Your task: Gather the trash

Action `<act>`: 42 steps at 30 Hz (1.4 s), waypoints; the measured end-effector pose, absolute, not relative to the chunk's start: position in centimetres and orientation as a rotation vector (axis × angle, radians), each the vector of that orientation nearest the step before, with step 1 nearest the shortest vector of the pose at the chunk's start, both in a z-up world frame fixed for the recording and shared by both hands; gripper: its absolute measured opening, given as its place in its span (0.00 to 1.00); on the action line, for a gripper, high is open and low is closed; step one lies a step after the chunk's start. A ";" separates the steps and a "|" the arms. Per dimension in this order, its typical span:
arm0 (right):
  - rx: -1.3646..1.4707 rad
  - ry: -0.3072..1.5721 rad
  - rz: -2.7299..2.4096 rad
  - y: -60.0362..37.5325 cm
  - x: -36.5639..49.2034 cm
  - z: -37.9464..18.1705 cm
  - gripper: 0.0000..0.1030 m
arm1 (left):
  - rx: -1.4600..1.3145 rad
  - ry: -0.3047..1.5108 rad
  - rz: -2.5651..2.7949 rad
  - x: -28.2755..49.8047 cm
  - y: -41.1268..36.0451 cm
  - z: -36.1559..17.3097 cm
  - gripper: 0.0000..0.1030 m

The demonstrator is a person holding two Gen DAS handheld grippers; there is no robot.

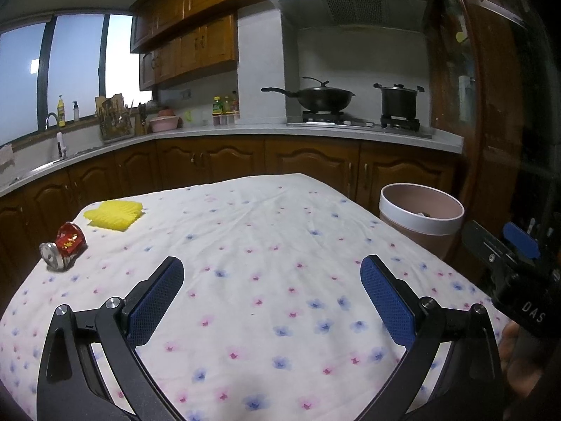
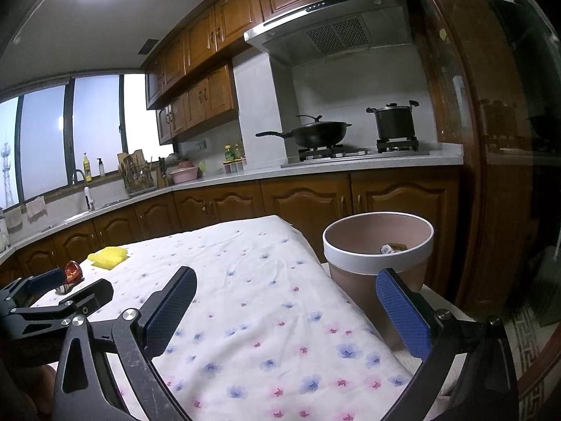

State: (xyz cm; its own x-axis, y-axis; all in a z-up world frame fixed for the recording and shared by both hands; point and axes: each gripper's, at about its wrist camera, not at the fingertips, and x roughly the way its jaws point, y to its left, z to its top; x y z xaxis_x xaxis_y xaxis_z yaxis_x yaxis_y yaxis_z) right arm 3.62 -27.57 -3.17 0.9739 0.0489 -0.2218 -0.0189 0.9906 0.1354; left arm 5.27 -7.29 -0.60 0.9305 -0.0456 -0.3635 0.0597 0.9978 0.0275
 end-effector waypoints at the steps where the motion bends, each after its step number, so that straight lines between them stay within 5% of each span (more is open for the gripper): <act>1: 0.134 0.227 0.034 -27.6 3.6 -3.2 1.00 | 0.038 0.371 -0.056 5.3 -7.2 -0.6 1.00; 42: 0.146 0.253 0.033 -26.6 4.0 -3.0 1.00 | 0.043 0.394 -0.099 6.1 -6.6 -0.9 1.00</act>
State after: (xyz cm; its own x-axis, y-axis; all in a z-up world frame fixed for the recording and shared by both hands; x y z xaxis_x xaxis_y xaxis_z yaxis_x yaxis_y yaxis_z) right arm 3.99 -26.60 -2.98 0.9676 0.0509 -0.2472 -0.0143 0.9889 0.1476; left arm 6.12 -6.65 -0.88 0.9187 -0.0881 -0.3850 0.1049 0.9942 0.0229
